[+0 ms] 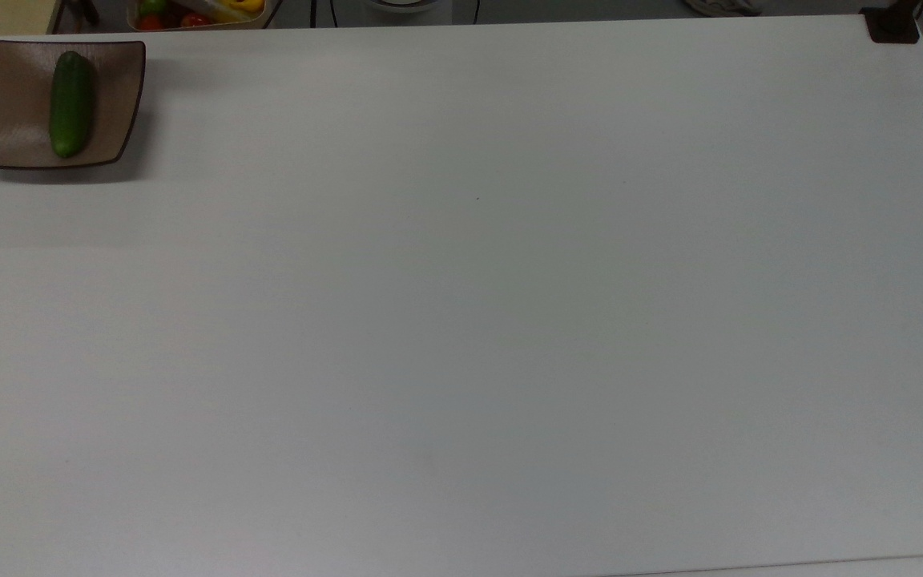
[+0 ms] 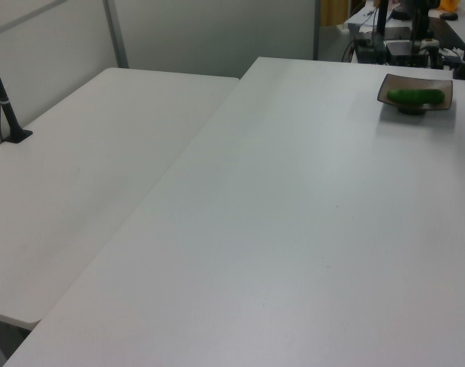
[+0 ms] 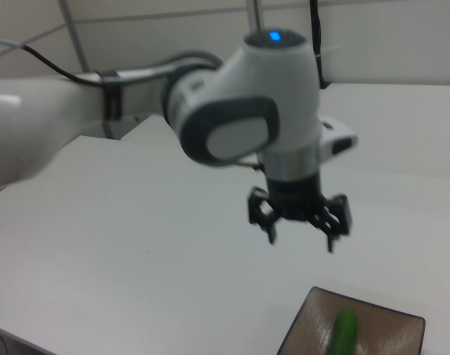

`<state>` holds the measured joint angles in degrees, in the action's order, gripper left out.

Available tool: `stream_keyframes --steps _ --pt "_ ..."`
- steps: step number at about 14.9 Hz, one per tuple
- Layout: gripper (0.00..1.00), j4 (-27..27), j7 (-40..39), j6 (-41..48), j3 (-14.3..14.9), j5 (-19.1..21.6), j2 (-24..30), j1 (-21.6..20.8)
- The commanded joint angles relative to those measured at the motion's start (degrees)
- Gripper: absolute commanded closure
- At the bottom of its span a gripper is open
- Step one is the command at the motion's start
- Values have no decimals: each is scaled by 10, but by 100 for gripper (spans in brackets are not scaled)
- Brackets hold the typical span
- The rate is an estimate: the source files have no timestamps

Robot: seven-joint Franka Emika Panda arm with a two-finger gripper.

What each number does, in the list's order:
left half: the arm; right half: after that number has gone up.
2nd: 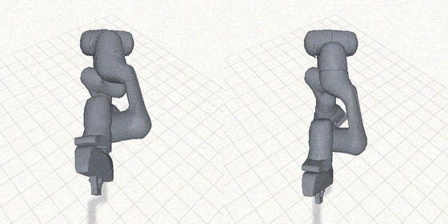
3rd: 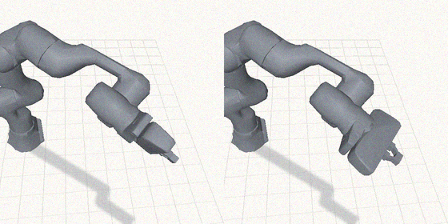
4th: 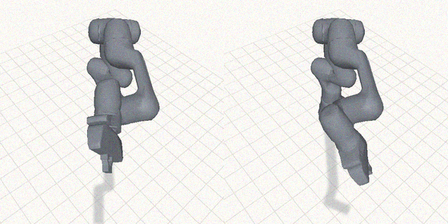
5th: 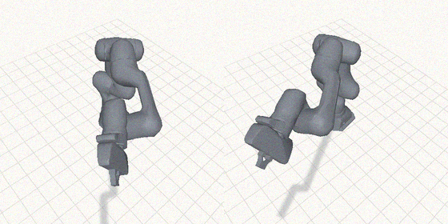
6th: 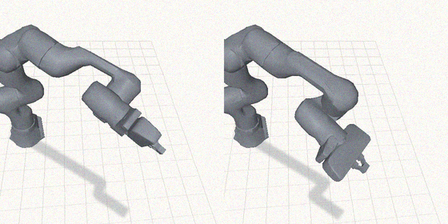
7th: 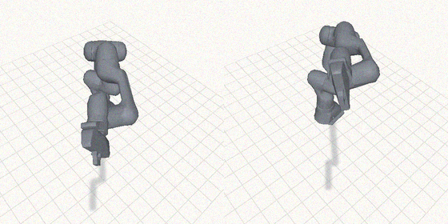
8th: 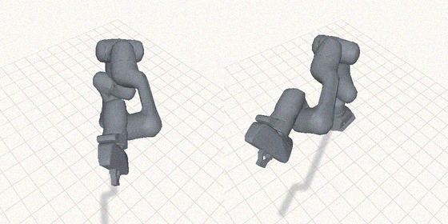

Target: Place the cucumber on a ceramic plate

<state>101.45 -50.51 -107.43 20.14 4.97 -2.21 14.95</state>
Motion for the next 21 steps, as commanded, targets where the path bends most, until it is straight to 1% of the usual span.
stream_keyframes --steps 1,3,5,7,8,10,12,13,14,17,20,21 --pt "0 -52 41 113 -1 10 37 -31" --pt "0 -93 88 175 -5 11 48 -52" --pt "0 -118 144 211 -5 15 61 -81" --pt "0 -122 206 229 -12 22 75 -110" --pt "0 -121 241 237 -21 22 81 -121" --pt "0 -122 311 246 -45 21 83 -142" --pt "0 -122 376 244 -80 21 83 -151" --pt "0 -121 422 239 -107 21 83 -160" --pt "0 -120 448 238 -120 21 82 -166" --pt "0 -108 487 215 -144 21 80 -186" --pt "0 -74 509 161 -186 10 81 -188" --pt "0 -65 507 142 -188 10 81 -187"
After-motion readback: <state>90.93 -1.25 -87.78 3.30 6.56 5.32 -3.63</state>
